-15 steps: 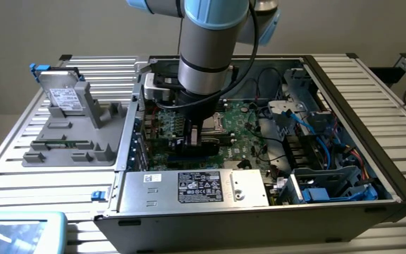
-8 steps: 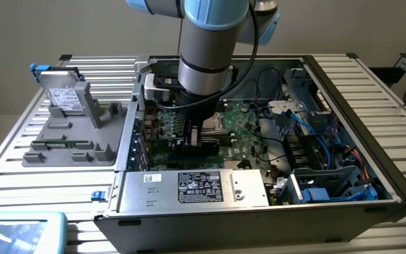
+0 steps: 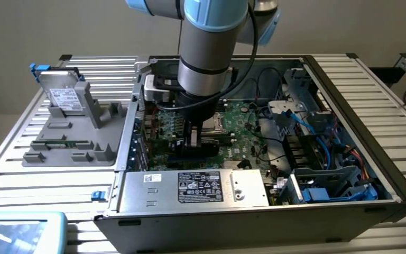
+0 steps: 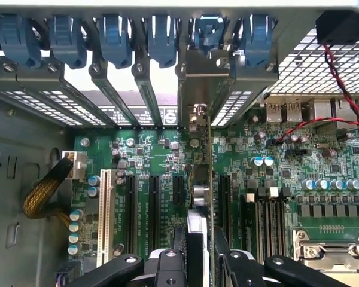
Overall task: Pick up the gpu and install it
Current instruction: 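Insert the gpu into the slot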
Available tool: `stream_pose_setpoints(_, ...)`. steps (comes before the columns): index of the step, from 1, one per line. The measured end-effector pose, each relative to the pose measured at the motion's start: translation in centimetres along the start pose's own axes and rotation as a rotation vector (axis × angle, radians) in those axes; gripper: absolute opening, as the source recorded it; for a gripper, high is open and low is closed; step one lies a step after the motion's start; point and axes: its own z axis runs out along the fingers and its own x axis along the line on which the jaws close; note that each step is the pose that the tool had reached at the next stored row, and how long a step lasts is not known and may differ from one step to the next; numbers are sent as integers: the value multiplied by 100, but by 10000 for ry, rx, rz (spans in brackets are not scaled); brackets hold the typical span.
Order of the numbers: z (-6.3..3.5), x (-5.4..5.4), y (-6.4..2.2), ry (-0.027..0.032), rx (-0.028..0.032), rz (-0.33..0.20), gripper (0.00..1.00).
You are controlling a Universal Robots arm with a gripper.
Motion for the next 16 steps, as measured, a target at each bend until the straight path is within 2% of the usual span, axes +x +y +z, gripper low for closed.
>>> stream_pose_setpoints(16, 11, 0, -1, -2, 0, 13, 28)
